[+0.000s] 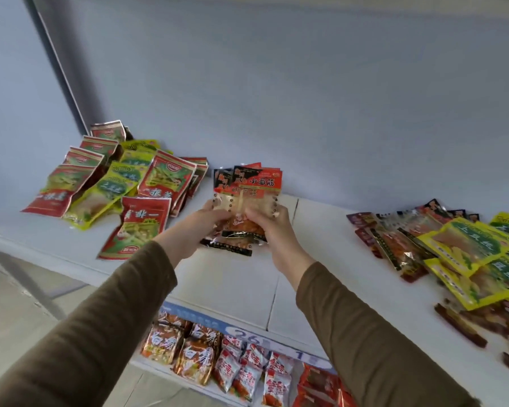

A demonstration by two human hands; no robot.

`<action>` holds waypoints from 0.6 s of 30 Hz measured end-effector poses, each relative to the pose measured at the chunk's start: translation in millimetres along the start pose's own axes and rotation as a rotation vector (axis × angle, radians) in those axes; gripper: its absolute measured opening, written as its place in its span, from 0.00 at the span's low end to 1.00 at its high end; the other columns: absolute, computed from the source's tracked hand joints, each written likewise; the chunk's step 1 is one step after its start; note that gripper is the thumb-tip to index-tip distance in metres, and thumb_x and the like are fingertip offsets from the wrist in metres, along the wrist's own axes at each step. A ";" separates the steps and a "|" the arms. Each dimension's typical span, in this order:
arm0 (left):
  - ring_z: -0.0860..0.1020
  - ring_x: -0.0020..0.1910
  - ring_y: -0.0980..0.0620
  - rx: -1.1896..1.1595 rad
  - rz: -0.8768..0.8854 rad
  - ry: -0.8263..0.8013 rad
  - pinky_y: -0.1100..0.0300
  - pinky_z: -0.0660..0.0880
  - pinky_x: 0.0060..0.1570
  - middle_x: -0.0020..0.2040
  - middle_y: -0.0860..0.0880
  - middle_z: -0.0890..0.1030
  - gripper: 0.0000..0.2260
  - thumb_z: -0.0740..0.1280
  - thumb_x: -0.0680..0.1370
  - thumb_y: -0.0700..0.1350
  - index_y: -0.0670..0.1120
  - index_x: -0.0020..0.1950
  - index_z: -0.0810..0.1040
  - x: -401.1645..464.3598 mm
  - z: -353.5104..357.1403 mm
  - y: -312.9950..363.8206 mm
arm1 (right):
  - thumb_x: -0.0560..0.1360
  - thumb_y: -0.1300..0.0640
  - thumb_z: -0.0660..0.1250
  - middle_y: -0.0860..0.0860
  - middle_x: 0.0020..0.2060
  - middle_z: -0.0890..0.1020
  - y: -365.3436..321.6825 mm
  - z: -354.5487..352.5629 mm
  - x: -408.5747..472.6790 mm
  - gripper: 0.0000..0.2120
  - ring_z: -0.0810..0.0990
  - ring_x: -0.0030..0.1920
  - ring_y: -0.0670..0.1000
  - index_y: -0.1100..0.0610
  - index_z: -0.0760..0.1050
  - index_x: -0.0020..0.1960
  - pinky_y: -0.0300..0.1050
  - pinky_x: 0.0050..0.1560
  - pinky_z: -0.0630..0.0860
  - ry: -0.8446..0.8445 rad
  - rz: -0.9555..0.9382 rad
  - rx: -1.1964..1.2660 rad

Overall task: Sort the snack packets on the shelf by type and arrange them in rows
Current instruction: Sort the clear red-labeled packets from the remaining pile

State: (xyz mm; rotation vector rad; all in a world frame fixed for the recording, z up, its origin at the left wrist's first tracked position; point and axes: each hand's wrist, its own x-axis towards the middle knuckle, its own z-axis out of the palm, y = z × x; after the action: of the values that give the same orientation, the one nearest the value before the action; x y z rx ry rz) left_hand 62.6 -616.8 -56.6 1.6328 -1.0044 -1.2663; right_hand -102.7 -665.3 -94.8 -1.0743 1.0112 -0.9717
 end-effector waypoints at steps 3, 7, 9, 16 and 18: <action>0.75 0.48 0.54 0.053 0.039 0.076 0.58 0.68 0.45 0.61 0.51 0.75 0.29 0.67 0.82 0.51 0.57 0.80 0.59 35.6 -11.5 2.9 | 0.69 0.36 0.76 0.43 0.61 0.78 -0.8 13.9 32.5 0.36 0.76 0.63 0.46 0.46 0.63 0.69 0.53 0.65 0.70 -0.026 0.001 -0.061; 0.77 0.44 0.54 0.047 0.093 0.236 0.60 0.72 0.34 0.51 0.52 0.76 0.35 0.71 0.80 0.43 0.52 0.81 0.55 80.1 -26.4 -0.5 | 0.74 0.34 0.66 0.44 0.66 0.75 0.7 32.0 72.8 0.33 0.73 0.66 0.49 0.47 0.64 0.74 0.54 0.66 0.66 -0.012 0.008 -0.111; 0.81 0.47 0.53 0.048 0.141 0.239 0.60 0.78 0.36 0.56 0.51 0.78 0.36 0.72 0.79 0.40 0.50 0.81 0.56 92.4 -35.1 -4.9 | 0.76 0.40 0.67 0.45 0.66 0.77 3.0 41.0 87.0 0.28 0.74 0.69 0.52 0.47 0.66 0.73 0.52 0.66 0.69 -0.027 -0.034 -0.153; 0.82 0.55 0.54 0.165 0.349 0.037 0.73 0.77 0.41 0.57 0.50 0.81 0.35 0.72 0.74 0.29 0.54 0.74 0.65 103.7 -57.0 -5.9 | 0.78 0.58 0.72 0.50 0.64 0.81 11.1 70.8 108.8 0.28 0.79 0.65 0.53 0.49 0.67 0.75 0.56 0.67 0.76 -0.010 -0.111 -0.260; 0.80 0.57 0.46 0.208 0.351 0.039 0.72 0.77 0.42 0.59 0.44 0.79 0.34 0.72 0.73 0.27 0.48 0.73 0.65 105.7 -58.5 -4.1 | 0.77 0.56 0.73 0.49 0.60 0.83 16.7 78.0 108.7 0.24 0.81 0.61 0.52 0.48 0.71 0.71 0.58 0.65 0.78 0.022 -0.123 -0.285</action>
State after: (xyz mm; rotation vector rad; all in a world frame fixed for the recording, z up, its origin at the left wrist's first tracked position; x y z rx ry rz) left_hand 138.9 -706.0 -85.5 1.5410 -1.3659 -0.9163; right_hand 1.3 -748.7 -115.6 -1.3777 1.1349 -0.9583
